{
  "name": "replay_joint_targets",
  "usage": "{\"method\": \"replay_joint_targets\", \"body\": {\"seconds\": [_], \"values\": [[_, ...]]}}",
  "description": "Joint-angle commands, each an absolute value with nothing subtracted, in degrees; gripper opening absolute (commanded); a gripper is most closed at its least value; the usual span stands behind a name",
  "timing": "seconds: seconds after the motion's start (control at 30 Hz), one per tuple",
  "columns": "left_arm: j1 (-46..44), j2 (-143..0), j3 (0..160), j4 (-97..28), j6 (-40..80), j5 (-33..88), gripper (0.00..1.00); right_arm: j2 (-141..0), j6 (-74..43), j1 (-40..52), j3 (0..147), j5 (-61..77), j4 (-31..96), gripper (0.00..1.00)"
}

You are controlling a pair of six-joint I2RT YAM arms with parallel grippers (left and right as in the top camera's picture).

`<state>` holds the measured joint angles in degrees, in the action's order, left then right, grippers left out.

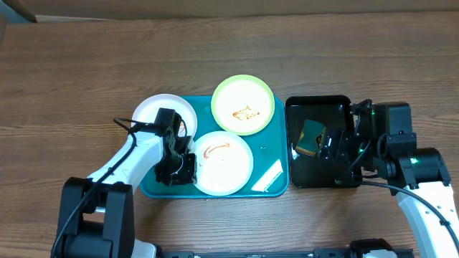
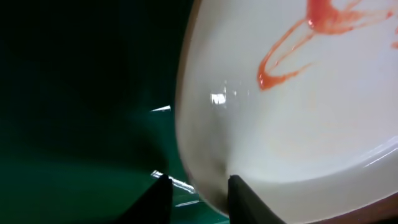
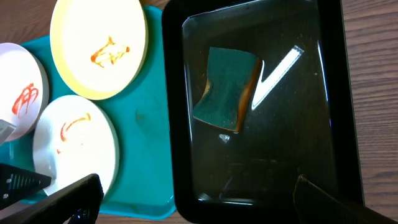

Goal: Clean dirty plates on tray and stack at the side
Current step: 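Grip the rim of the front white plate with the left gripper, then grasp the green sponge in the black tray with the right gripper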

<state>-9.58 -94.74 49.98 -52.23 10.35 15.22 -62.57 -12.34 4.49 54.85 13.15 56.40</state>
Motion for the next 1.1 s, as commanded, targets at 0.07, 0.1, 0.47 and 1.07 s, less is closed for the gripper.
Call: {"method": "replay_joint_targets", "body": {"seconds": [0.07, 0.1, 0.47, 1.07], "values": [[-10.2, -96.0, 51.2, -52.1, 10.7, 13.9, 0.10, -62.3, -12.0, 4.1, 56.3, 13.4, 55.6, 1.00], [-10.2, -96.0, 51.2, -52.1, 10.7, 13.9, 0.07, -62.3, -12.0, 4.1, 56.3, 13.4, 55.6, 1.00], [-10.2, -96.0, 51.2, -52.2, 10.7, 14.0, 0.04, -62.3, -12.0, 4.2, 56.3, 13.4, 55.0, 0.66], [-10.2, -96.0, 51.2, -51.9, 10.7, 14.0, 0.04, -86.7, -20.1, 8.6, 71.3, 1.7, 59.9, 0.57]]}}
